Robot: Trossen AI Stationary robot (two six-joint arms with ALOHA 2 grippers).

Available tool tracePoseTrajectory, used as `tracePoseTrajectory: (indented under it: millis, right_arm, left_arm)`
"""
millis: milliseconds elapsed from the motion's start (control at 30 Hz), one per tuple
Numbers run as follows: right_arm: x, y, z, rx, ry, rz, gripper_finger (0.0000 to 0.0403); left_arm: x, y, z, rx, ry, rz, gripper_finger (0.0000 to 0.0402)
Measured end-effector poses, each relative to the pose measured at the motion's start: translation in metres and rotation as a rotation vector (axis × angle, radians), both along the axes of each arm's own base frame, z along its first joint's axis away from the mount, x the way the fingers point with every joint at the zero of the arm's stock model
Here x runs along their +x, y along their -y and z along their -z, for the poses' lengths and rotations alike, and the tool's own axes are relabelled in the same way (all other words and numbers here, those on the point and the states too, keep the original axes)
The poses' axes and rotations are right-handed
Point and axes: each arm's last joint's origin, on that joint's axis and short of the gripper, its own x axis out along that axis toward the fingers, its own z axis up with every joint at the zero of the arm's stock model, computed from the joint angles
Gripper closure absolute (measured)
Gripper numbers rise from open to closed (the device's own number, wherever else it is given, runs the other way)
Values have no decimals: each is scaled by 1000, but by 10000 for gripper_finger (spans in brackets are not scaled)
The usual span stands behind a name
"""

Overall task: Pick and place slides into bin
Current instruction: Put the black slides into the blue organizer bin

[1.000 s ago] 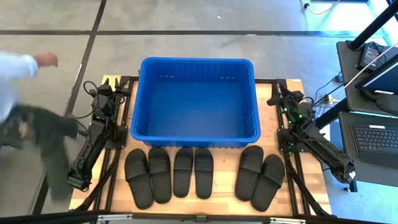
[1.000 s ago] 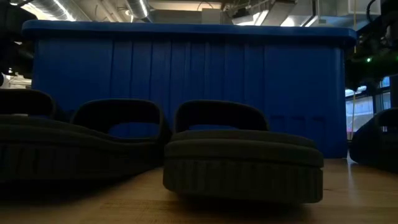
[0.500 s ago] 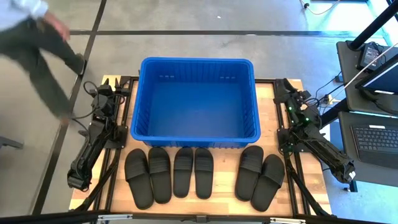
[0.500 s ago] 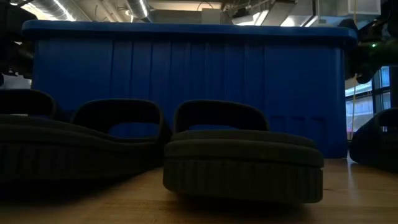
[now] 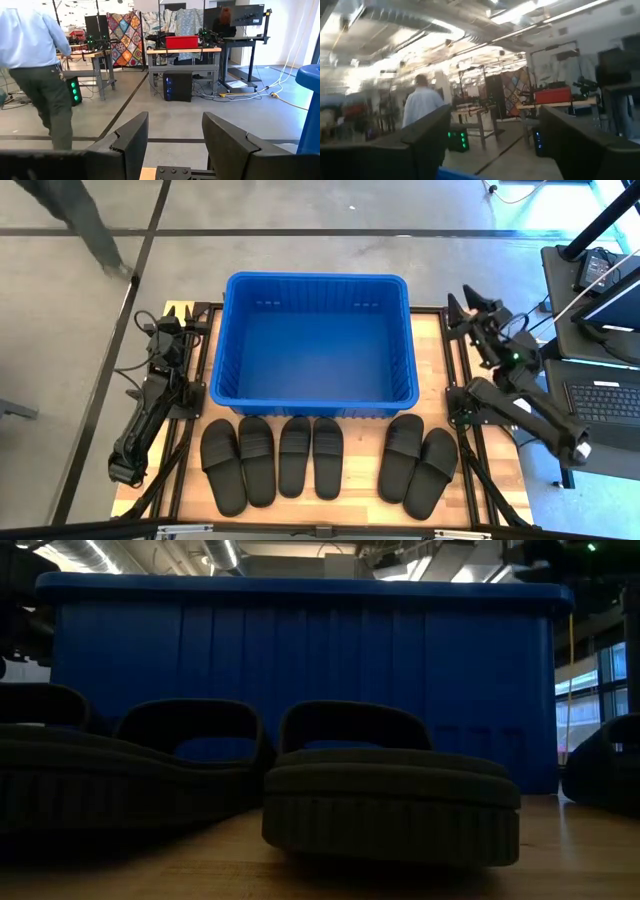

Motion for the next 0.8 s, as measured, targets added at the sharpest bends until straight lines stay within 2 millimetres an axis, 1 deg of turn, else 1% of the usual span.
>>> tracePoseTrajectory:
  millis: [133,233,367,433,500,633,700,800]
  right_arm:
    - [21,11,-35,-22,-64,-86,52]
    - [42,19,-60,-50,-105,-207,31]
    - [74,24,-95,-122,-163,-376,19]
    - [93,26,-108,-97,-172,-439,18]
    - [113,29,-118,-53,-231,-491,18]
    - [150,22,-128,53,-477,-595,18]
    - [166,15,-129,142,-605,-632,18]
    - [185,-2,-130,278,-748,-653,18]
  left_arm:
    - [0,0,0,0,0,0,220]
    - [0,0,0,0,1,0,220]
    - [0,0,0,3,23,6,220]
    - [0,0,0,8,64,14,220]
    - [0,0,0,13,103,15,220]
    - [0,0,0,13,107,15,220]
    - [0,0,0,13,105,15,220]
    - [0,0,0,13,105,15,220]
